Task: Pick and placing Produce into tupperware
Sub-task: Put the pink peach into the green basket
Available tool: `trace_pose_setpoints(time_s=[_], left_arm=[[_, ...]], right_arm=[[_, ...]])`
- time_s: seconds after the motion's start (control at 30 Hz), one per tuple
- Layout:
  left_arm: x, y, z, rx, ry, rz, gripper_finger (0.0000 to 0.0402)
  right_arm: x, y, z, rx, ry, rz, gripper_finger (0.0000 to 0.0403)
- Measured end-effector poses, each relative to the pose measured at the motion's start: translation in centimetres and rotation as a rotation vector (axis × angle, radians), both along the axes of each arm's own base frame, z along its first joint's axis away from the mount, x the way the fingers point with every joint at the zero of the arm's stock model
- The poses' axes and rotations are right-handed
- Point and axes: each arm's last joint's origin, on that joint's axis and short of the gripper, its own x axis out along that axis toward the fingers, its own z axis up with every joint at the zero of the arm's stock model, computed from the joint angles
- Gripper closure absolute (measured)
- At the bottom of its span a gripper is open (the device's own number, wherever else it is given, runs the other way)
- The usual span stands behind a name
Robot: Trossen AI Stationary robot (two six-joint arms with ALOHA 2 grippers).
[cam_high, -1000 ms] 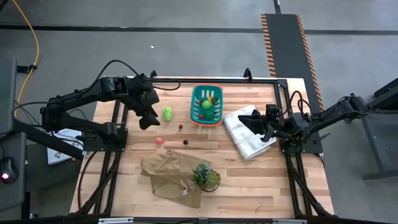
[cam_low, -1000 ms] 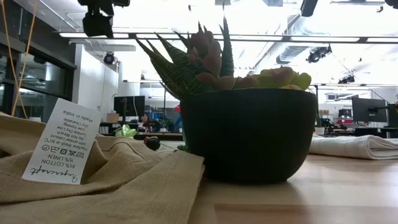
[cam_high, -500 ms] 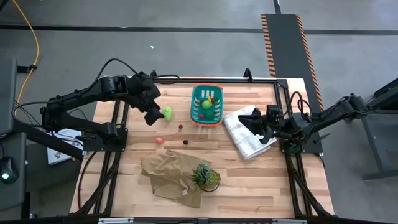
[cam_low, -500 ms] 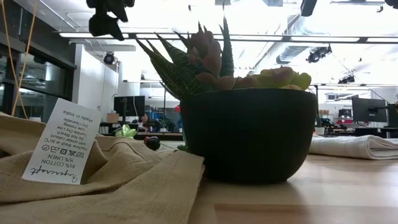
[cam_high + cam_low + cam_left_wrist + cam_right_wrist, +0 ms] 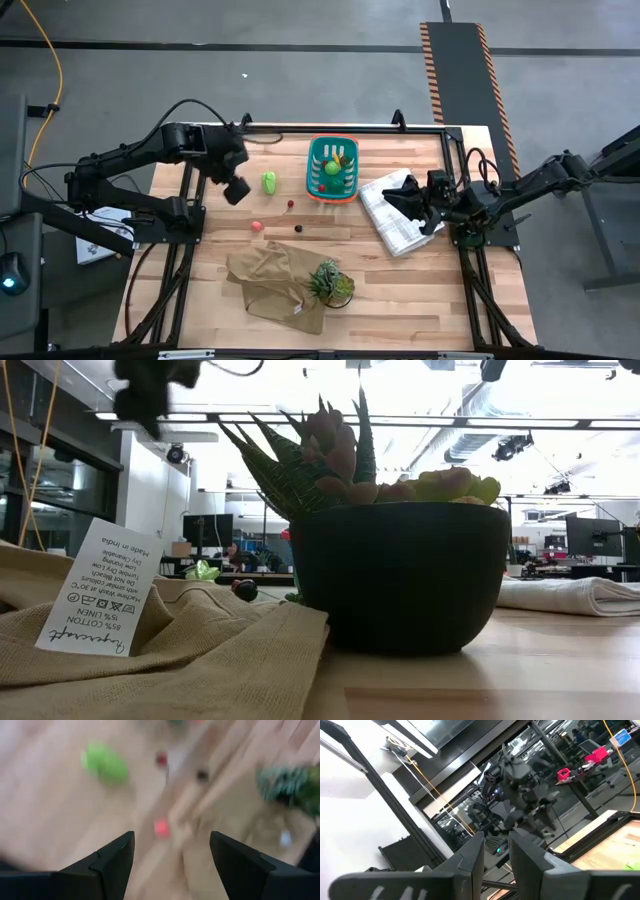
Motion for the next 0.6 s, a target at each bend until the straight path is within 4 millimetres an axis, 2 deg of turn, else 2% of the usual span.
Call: trace_pose_setpoints(time_s=[0.1,0.2,0.43,0.5,0.6], left_arm=[[-1.4,-1.0,-0.4,-0.129,0.129,-0.009,0.0153],[-2.8,-2.6,0.1,-0.124,0.164,0.029,0.0153],[-6.9,-5.4,3.2,0.041,-0.218,0.315,0.0153],[-7.1,-6.0,3.8,0.042,-0.322,0.347,0.0153],[-6.5,-7.1,3.7,0.016,-0.328,0.331,0.0153]], right_arm=[[0.0,0.0,0.0,-0.007,-0.002,0.017,0.0324],[0.1,0.2,-0.1,-0.025,0.008,0.059,0.0324],[0.2,0.3,-0.5,-0.047,0.051,0.085,0.0324],[0.2,0.3,-0.6,-0.048,0.054,0.082,0.0324],[0.3,0.1,-0.6,-0.042,0.053,0.094,0.0324]])
